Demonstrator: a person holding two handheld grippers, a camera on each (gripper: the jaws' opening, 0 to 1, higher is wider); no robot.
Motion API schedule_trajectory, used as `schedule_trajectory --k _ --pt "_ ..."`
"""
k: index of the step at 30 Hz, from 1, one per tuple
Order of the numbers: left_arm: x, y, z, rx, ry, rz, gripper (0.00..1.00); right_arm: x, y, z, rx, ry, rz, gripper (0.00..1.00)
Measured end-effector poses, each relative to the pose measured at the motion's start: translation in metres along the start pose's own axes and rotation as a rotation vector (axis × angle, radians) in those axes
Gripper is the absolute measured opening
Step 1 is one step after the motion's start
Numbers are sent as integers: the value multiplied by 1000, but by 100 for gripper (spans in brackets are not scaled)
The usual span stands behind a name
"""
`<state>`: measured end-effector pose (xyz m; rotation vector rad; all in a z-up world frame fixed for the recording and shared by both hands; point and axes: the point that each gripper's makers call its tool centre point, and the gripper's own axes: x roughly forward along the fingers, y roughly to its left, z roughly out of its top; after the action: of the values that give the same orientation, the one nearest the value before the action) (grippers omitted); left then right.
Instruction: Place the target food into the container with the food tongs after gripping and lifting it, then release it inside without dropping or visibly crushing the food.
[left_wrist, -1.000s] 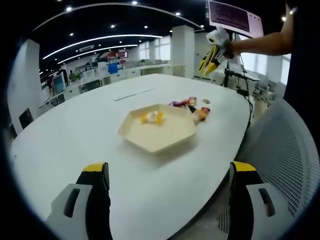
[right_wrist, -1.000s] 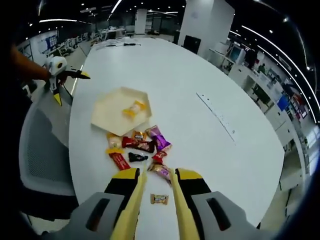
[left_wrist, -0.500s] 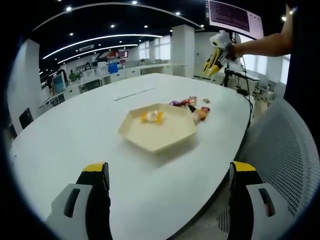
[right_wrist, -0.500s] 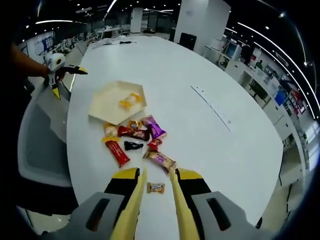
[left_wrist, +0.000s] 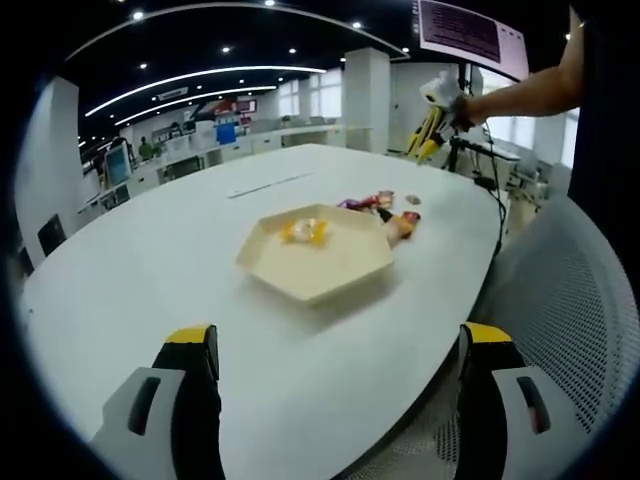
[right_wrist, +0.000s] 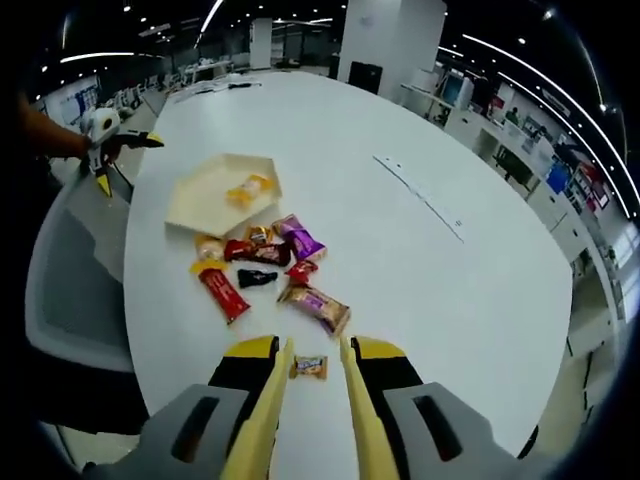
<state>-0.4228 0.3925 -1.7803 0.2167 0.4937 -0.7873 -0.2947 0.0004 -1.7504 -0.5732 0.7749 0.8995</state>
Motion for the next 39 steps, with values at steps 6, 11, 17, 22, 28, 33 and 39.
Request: schedule_trajectory --k 6,11,17,22,28,33,39 --pt "0 0 -1 -9 5 -3 96 9 4 -9 9 0 6 28" --pt "0 -1 -2 -10 11 -6 95 16 6 -16 7 16 15 28" --pt "0 -2 -2 -6 11 -9 95 25 6 -23 17 18 20 28" --pt "0 -3 -3 -3 15 -16 95 38 7 -33 37 35 26 28" --pt "-1 -1 -5 -13 24 -16 94 45 7 -42 73 37 28 28" --pt "0 0 -5 -11 20 -12 93 53 11 -47 82 56 38 27" --pt "1 -3 -6 -5 29 -23 93 59 9 -52 66 83 24 28"
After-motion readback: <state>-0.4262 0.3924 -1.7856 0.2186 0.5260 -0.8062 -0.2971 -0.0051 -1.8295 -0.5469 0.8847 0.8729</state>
